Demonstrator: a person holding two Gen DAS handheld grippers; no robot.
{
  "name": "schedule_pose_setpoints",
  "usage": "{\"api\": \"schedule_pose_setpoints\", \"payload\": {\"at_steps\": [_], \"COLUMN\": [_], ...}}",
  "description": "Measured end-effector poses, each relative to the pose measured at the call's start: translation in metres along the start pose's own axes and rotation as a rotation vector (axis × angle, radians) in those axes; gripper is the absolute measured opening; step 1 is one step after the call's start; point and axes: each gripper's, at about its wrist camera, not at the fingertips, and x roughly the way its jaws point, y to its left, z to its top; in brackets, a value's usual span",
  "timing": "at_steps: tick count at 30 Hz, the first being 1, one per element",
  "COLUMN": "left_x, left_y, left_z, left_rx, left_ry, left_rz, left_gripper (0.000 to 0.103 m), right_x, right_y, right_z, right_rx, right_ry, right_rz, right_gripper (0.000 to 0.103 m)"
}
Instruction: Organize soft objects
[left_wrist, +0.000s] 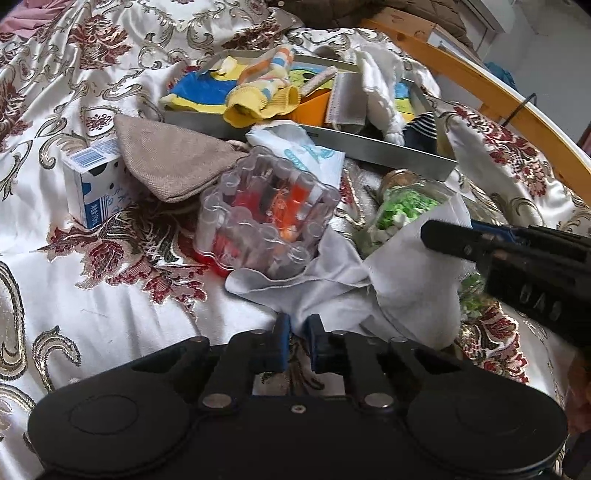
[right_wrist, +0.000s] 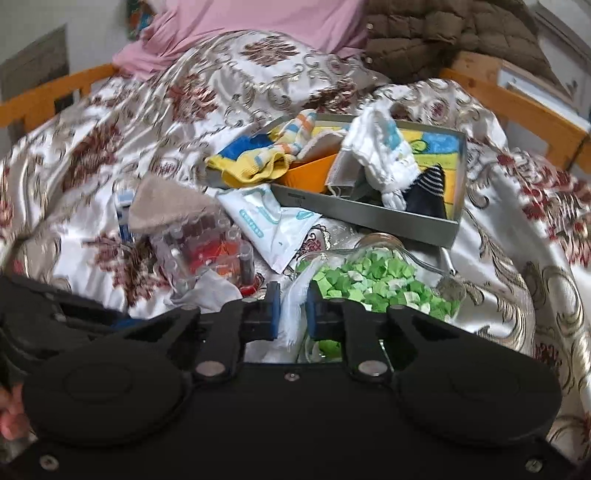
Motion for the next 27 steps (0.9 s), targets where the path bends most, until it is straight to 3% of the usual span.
{"api": "schedule_pose_setpoints", "payload": {"at_steps": [5, 14, 16, 18, 21, 27], "left_x": [-0.006, -0.011, -0.011, -0.01, -0.008, -0.006], "left_y": [-0.002, 0.0, 0.0, 0.0, -0.001, -0.002], "left_z": [0.001, -0.002, -0.002, -0.002, -0.002, -0.001], "left_rx": [0.003, -0.002, -0.001, 0.002, 0.01, 0.017], "left_ry": [-0.014, -0.025, -0.025, -0.024, -0.021, -0.018], "left_rz": [-0.029, -0.016, -0.012, -0.01, -0.005, -0.007], "left_gripper": [0.003, 0.002, 0.002, 0.002, 0.002, 0.002], "right_x": [-0.02, -0.036, -0.033, -0.029, -0.021, -0.002], "right_y": [-0.016, -0.017, -0.015, -0.016, -0.013, -0.005], "right_z": [0.003, 0.003, 0.005, 0.006, 0.007, 0.005], "right_rx": [0.132, 0.113, 0.108, 0.116, 0.094, 0.042], "right_ry": [-0.045, -0.078, -0.065, -0.066, -0.059, -0.016], "right_rz": [0.02, -0.011, -0.012, 0.0, 0.01, 0.019], "right_gripper": [0.002, 0.002, 0.005, 0.018, 0.026, 0.028]}}
